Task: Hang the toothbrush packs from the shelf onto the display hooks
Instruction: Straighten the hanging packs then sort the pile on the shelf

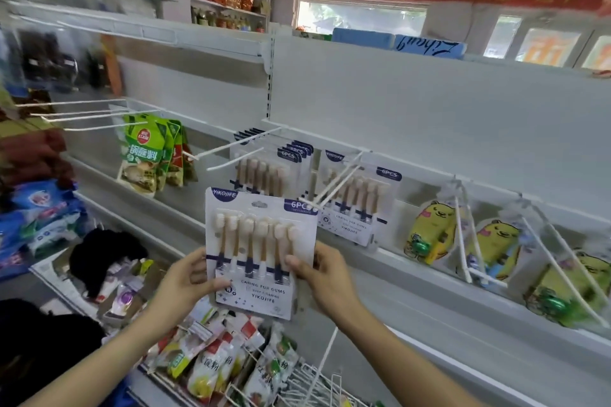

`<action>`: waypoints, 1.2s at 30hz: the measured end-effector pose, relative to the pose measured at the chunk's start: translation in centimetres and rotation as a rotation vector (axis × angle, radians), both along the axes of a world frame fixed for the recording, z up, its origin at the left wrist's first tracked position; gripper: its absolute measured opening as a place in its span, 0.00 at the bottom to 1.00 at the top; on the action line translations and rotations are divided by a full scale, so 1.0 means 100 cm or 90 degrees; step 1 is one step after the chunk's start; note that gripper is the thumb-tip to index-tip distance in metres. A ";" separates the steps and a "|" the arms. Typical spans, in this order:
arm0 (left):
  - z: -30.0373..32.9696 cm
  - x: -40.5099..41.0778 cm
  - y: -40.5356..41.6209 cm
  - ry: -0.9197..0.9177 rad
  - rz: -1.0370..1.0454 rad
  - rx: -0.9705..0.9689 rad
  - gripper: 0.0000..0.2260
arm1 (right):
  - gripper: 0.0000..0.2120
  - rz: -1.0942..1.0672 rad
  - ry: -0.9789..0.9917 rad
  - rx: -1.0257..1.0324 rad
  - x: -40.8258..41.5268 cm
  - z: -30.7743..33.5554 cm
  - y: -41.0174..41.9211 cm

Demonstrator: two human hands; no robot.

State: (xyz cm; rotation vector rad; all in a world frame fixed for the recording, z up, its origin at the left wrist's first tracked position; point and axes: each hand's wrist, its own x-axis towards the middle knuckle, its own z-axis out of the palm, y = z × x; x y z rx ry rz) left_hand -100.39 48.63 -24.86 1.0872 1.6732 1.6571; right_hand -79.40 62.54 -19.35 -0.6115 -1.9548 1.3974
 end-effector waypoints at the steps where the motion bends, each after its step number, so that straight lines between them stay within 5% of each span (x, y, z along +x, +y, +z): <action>1: 0.002 -0.013 0.001 0.005 -0.002 0.005 0.22 | 0.04 -0.007 0.012 -0.003 -0.012 0.001 -0.001; 19: 0.021 -0.146 0.005 0.016 -0.132 -0.013 0.20 | 0.07 -0.122 0.024 -0.011 -0.121 0.015 -0.035; 36: 0.023 -0.171 0.124 0.080 -0.163 -0.118 0.19 | 0.05 -0.335 -0.044 -0.073 -0.155 0.024 0.046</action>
